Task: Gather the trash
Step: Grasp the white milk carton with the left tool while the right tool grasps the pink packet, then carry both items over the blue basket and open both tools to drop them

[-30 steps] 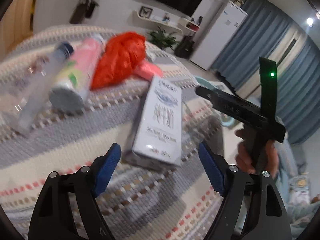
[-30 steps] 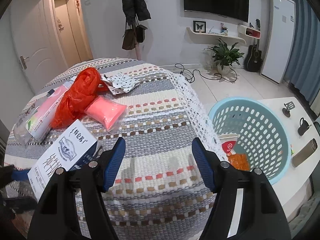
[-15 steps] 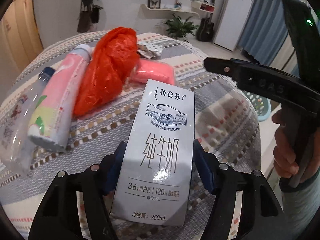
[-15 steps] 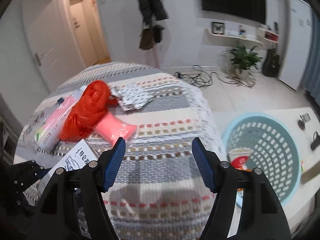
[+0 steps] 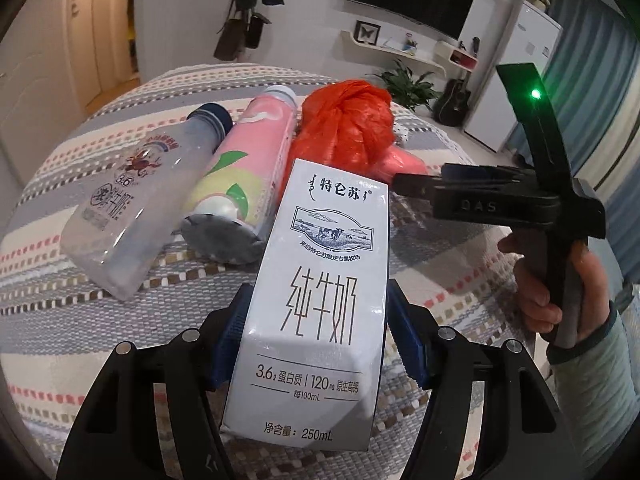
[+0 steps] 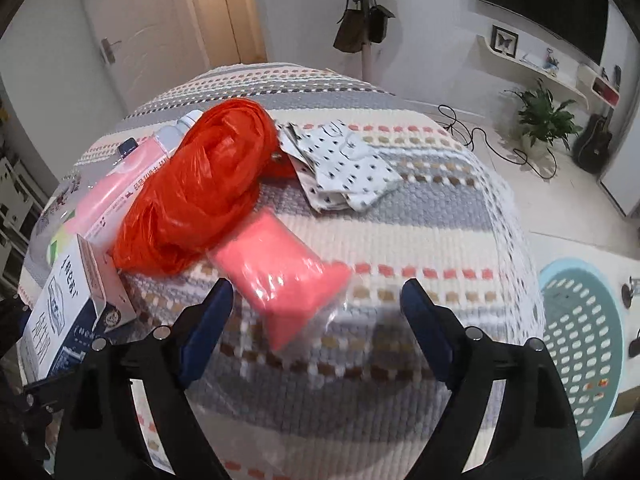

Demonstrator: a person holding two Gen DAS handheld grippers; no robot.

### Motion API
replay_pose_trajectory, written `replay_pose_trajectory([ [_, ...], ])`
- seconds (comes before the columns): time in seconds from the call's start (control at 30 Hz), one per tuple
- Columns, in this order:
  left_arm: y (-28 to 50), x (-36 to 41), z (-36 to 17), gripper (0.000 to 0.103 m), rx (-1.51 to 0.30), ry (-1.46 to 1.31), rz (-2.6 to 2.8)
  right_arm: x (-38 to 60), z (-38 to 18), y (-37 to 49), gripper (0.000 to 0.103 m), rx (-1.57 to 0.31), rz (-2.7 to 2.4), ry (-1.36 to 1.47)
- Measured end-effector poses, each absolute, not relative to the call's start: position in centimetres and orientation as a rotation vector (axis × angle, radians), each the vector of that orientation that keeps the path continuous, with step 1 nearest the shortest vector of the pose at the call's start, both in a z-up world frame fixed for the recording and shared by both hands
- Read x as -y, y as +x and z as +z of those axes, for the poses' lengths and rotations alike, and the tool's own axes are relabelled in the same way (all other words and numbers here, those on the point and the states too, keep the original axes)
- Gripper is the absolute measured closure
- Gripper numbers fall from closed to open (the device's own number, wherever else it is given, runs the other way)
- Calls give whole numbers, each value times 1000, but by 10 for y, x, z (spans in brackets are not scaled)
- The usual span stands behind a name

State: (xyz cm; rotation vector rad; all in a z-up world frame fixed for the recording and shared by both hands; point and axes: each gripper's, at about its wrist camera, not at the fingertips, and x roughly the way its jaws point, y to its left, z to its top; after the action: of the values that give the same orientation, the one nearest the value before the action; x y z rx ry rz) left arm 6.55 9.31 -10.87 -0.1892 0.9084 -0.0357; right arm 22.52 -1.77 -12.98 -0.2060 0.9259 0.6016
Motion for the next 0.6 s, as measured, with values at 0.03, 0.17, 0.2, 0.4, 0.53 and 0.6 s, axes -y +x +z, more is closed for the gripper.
replay_pose_trajectory([
  [0.03, 65, -94, -109, 40, -910, -191, -39, 13, -131, 227, 21, -927, 599, -221],
  [0.17, 71, -84, -111, 40, -907, -190, -44, 1, -132, 229, 22, -908, 573, -264],
  [0.2, 71, -84, -111, 40, -906, -194, -46, -1, -131, 228, 26, -907, 577, -261],
  [0.4, 78, -73, -105, 40, -876, -184, -65, 5, -127, 218, 52, -873, 573, -248],
  [0.53, 80, -62, -94, 40, -849, -162, -72, 30, -113, 212, 54, -806, 533, -185],
  [0.6, 85, -56, -85, 40, -828, -155, -80, 44, -103, 210, 55, -782, 520, -160],
])
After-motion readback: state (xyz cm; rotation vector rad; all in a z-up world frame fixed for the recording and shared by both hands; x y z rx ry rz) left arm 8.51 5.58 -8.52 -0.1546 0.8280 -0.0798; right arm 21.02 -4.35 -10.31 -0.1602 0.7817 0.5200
